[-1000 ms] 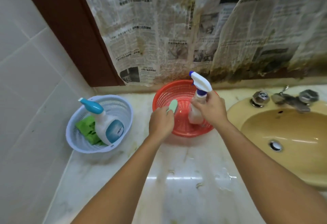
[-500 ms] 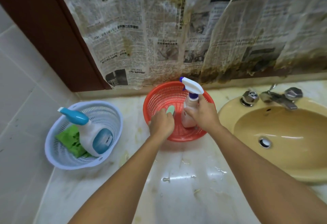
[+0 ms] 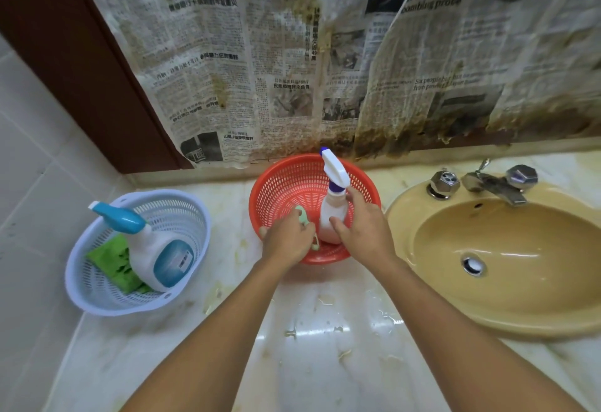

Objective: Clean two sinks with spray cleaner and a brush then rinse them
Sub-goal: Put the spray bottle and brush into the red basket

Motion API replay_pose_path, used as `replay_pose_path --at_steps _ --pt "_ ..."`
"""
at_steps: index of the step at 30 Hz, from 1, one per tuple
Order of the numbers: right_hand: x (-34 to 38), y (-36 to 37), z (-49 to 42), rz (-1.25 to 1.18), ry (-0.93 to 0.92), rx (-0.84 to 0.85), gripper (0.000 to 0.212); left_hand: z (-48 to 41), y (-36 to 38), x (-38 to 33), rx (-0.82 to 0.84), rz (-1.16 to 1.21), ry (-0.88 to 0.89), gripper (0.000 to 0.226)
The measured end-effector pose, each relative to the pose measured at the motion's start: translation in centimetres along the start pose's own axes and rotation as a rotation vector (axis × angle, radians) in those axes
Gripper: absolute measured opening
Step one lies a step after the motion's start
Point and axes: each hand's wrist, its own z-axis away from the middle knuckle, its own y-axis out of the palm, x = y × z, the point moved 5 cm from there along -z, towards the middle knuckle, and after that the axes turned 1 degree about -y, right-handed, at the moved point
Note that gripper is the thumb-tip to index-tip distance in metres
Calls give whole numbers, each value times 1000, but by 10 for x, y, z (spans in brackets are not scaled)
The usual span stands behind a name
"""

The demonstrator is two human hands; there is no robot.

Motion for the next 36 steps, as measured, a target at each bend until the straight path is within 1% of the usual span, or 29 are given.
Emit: replay_pose_path --at_steps 3,7,13,17,20,24,25,28,31,32,34,36 --pt "2 2 3 5 46 -9 70 6 -4 0 -32 -81 33 39" --pt "5 5 6 34 78 -1 69 13 -8 -2 -53 -118 59 35" --pt "6 5 8 29 108 -11 64 20 -3 -4 -82 -201 147 36" --pt "7 6 8 19 122 -9 60 26 -3 -6 -37 -256 184 35" --pt "4 8 9 35 124 -9 56 28 -3 -7 -36 -281 201 41" --pt "2 11 5 80 111 5 53 24 4 -2 44 -391 227 45" --pt "2 12 4 98 111 13 54 23 4 -1 39 -402 235 45" --pt "-4 11 3 150 112 22 55 22 -3 2 -70 -417 275 39" --pt "-10 9 5 114 78 19 55 19 -14 10 -192 -377 279 33" --pt "-12 7 7 111 59 4 55 18 -18 14 -220 -355 262 34" --pt "-17 2 12 171 30 -24 56 15 -23 23 -250 -320 204 47" --pt "-25 2 19 286 36 34 61 12 -22 34 -227 -309 136 65"
